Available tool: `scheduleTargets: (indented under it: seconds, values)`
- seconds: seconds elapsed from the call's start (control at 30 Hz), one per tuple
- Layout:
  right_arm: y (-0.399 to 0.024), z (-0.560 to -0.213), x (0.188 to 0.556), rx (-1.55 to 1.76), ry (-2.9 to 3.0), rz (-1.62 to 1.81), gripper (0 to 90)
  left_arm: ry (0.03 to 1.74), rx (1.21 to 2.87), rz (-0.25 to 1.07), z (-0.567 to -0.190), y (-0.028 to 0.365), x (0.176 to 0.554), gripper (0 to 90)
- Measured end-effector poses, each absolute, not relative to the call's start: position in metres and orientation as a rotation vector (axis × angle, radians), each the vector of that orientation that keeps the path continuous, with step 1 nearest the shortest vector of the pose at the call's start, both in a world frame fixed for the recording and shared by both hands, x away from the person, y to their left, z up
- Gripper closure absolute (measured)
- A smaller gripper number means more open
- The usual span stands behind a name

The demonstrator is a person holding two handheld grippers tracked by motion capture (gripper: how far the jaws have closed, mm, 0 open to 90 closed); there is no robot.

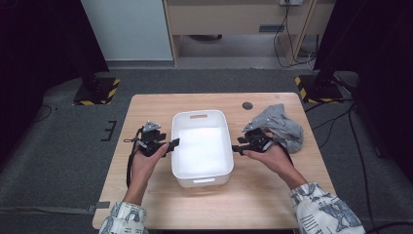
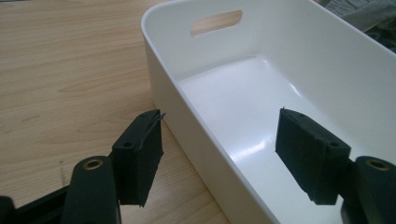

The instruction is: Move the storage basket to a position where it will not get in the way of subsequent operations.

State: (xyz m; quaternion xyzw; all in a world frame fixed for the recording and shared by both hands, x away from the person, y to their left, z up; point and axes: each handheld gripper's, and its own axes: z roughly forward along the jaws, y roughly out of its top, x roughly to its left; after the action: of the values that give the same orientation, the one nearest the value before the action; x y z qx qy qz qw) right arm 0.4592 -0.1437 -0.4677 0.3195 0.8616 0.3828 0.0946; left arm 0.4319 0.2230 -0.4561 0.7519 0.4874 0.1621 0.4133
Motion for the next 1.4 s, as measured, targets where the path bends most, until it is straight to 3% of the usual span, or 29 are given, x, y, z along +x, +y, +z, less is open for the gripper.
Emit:
scheduleTargets:
  seconds: [0.13, 0.33, 0.73, 0.97, 1.4]
  values:
    - [-0.131, -0.471, 0.461, 0.938, 2.556, 1.152, 49.6, 1.245, 1.88, 0.411, -0.46, 0.228, 0.434, 35.0]
    - [-0.125, -0.475, 0.463, 0.927, 2.548, 1.096, 45.2, 1.265, 1.888, 0.416, -0.47, 0.231, 0.437, 46.4]
    - [-0.171, -0.477, 0.436, 1.024, 2.401, 1.212, 41.9, 1.286, 1.883, 0.457, -0.476, 0.226, 0.442, 69.1]
    - [-0.184, -0.479, 0.434, 1.07, 2.38, 1.234, 36.6, 1.3, 1.869, 0.507, -0.476, 0.227, 0.439, 72.5]
    - [-0.197, -0.488, 0.433, 1.128, 2.361, 1.227, 36.3, 1.349, 1.823, 0.524, -0.475, 0.243, 0.437, 74.3]
